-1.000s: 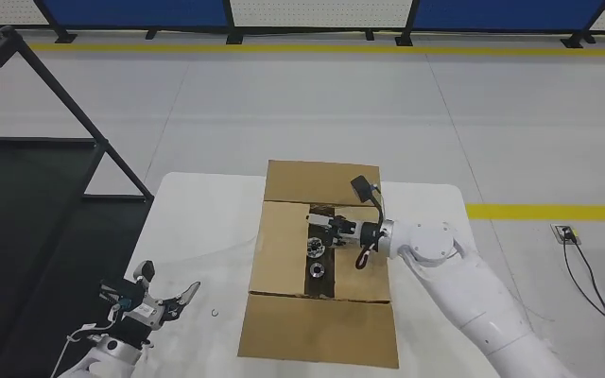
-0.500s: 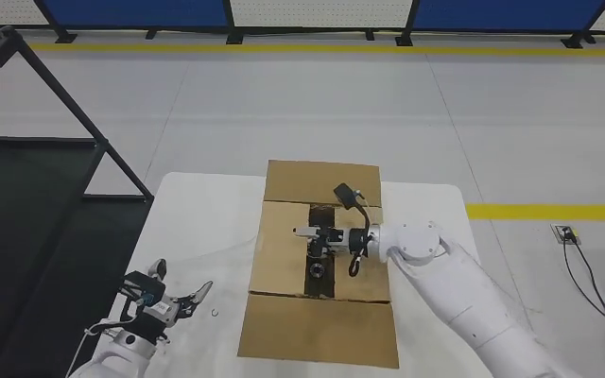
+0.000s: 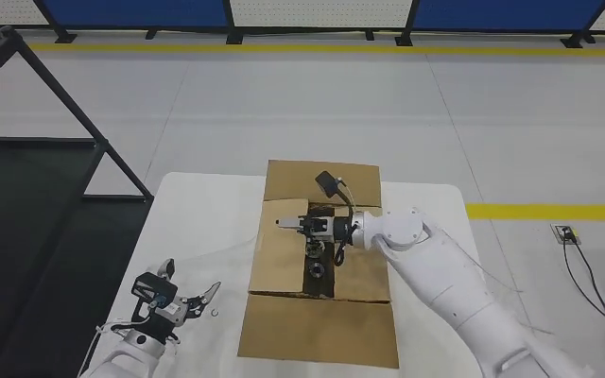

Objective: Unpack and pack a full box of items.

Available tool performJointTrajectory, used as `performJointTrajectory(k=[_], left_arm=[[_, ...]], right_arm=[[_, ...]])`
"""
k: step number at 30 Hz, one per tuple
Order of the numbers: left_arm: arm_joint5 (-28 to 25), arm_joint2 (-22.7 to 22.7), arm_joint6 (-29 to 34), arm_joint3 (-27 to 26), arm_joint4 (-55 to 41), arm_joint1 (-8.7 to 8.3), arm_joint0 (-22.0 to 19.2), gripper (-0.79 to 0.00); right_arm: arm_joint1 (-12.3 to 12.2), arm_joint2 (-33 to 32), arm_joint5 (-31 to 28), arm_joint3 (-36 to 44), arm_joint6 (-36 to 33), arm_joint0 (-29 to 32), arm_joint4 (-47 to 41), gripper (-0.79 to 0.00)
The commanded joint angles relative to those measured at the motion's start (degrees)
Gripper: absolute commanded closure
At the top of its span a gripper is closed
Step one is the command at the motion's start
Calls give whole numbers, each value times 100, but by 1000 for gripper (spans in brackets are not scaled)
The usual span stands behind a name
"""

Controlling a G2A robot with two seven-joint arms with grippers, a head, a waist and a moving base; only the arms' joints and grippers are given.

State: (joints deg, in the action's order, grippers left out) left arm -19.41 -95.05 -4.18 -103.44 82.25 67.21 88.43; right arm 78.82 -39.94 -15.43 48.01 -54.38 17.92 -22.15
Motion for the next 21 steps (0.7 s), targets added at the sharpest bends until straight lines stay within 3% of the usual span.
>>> performJointTrajectory(k=[1,15,21], left_arm=[[14,-11,-1,-12,-14,-2,6,-785],[310,-437,-55,33,-455,-14,114,-785],[332,-500,-28,42,-517,-16,135,-785]], right_arm=[[27,-2,8,53,25,-35,20,-785],[335,103,-212,538,194,-140,-215,-785],[335,103,-212,538,194,-140,-215,-785]])
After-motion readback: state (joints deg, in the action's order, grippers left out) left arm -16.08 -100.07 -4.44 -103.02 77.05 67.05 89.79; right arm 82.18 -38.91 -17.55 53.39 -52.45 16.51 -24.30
